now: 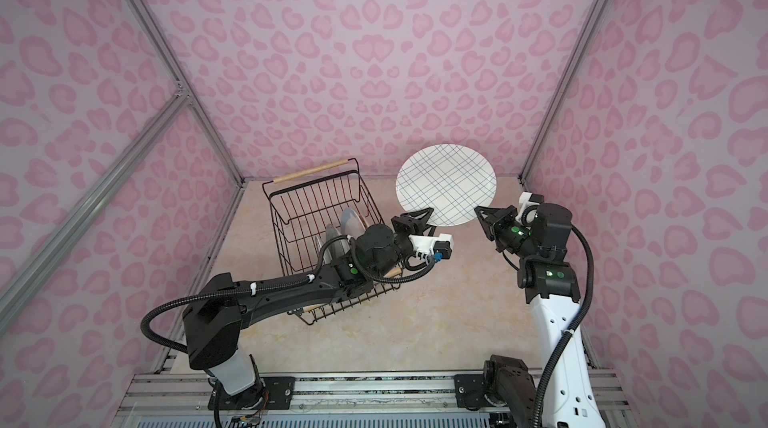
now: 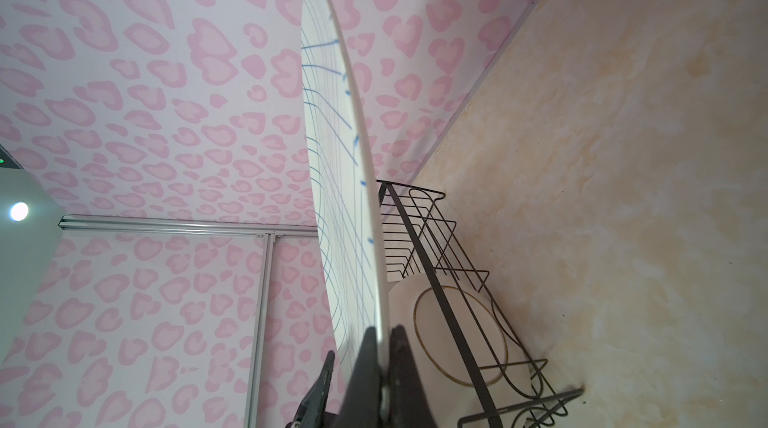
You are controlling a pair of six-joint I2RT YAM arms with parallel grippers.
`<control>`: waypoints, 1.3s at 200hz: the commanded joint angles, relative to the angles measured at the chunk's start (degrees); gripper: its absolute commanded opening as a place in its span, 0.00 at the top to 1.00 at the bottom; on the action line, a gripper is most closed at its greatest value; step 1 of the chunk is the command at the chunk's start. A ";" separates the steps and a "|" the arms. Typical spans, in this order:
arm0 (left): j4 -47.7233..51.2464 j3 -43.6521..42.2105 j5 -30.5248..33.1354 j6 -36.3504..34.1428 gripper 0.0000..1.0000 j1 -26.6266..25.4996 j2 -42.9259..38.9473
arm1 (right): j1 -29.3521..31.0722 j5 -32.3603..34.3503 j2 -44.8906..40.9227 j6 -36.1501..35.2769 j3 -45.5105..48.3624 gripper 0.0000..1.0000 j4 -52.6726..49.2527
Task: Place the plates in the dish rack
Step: 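Lift the grid plate upright with the right gripper while the left reaches its rim, then grasp the grid plate's rim with the left gripper and open the right gripper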
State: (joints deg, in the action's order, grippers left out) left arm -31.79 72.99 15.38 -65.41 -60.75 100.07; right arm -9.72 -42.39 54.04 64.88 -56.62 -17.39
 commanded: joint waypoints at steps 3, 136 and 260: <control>-3.05 2.01 2.40 -0.57 0.69 -0.14 1.32 | 0.31 -0.41 -0.49 -0.02 0.29 1.00 2.01; 9.49 13.08 18.76 16.05 0.96 -2.40 -0.79 | 1.90 -0.48 -4.71 -7.39 -6.36 0.03 3.74; 72.34 30.42 26.76 86.31 0.96 5.79 -25.18 | 15.69 11.49 -5.22 -25.21 0.14 0.03 9.63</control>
State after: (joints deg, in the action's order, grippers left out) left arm 25.23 102.72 41.58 2.48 -56.75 79.09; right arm 2.44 -35.11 47.77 45.45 -58.17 -12.75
